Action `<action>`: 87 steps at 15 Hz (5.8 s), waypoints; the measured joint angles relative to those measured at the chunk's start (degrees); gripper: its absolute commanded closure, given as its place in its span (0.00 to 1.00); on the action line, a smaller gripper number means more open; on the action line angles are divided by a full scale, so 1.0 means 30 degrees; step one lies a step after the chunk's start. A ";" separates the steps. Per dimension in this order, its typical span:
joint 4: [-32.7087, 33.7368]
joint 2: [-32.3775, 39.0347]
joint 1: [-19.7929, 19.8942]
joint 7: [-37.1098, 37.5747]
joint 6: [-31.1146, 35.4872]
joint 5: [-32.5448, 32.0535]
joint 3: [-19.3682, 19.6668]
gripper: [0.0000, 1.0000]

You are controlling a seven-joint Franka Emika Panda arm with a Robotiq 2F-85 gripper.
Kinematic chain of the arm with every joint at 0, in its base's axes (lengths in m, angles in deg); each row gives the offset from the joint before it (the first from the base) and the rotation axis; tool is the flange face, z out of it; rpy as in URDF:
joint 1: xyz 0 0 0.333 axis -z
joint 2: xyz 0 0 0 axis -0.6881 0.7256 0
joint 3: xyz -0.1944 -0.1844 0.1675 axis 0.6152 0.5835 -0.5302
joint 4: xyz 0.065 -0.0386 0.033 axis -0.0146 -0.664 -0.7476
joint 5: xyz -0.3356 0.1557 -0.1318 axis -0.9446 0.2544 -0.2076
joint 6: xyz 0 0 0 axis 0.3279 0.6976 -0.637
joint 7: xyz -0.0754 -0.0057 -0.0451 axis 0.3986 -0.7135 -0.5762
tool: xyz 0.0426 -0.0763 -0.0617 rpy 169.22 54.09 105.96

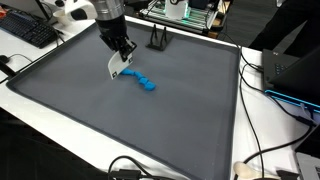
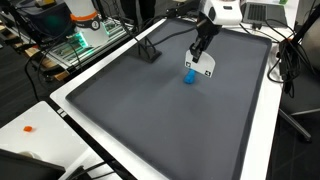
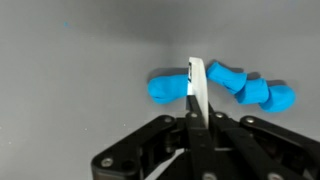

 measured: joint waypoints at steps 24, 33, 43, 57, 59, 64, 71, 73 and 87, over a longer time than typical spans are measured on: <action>0.0197 0.1219 0.0094 -0.1079 0.0316 -0.1112 0.0021 0.99; -0.1106 0.0614 0.0344 -0.1073 0.1303 -0.0552 0.0017 0.99; -0.3111 -0.0827 0.0398 -0.0828 0.1259 -0.0389 -0.0062 0.99; -0.5887 -0.5696 0.0623 0.6122 0.0025 0.4403 0.0153 0.99; -0.6831 -0.6618 0.0631 0.7215 0.0236 0.5016 0.0160 0.99; -0.9531 -0.8761 0.0631 0.9770 0.1066 0.5751 0.0116 0.99; -1.2824 -1.0600 0.0630 1.2631 0.2595 0.7397 -0.0287 0.99; -1.3649 -1.0868 0.0630 1.3302 0.3309 0.7831 -0.0454 0.99; -1.7903 -1.1423 0.0617 1.4768 0.8376 1.1100 -0.0898 0.99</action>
